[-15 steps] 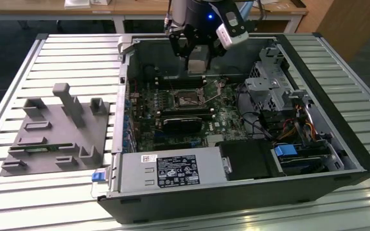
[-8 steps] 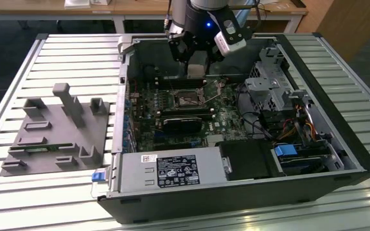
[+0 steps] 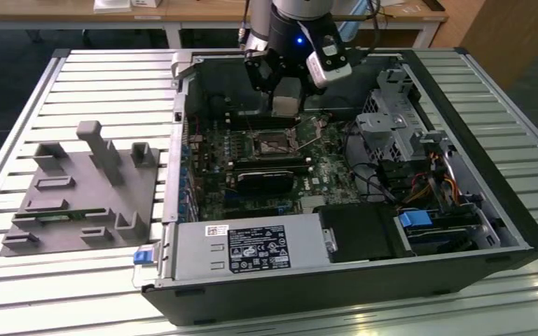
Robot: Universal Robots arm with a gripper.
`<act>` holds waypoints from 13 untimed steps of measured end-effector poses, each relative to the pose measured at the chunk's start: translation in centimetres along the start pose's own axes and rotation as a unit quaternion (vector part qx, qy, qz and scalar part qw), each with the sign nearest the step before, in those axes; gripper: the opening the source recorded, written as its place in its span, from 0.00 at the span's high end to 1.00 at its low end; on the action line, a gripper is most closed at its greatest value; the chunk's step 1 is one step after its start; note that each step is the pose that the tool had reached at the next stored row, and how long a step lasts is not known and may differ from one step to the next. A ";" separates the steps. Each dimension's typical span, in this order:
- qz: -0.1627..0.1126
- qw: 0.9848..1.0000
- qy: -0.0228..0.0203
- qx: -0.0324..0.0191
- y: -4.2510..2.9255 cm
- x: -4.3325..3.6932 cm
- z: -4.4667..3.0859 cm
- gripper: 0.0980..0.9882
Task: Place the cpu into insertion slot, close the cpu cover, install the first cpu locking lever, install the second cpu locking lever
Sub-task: 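Place the cpu into insertion slot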
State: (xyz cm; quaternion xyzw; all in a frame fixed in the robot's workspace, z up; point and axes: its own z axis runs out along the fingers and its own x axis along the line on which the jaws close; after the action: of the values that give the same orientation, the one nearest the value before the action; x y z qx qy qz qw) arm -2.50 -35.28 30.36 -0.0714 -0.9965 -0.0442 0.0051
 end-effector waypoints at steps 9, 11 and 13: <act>0.082 0.997 -0.007 -0.001 -0.02 -0.01 0.27 0.50; 0.100 0.995 -0.009 -0.002 -0.03 -0.01 0.32 0.50; 0.118 0.993 -0.010 -0.002 -0.03 -0.01 0.37 0.50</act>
State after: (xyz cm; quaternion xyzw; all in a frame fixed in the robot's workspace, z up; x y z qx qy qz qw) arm -2.50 -35.28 29.99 -0.1887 -0.9810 -0.0444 -0.0001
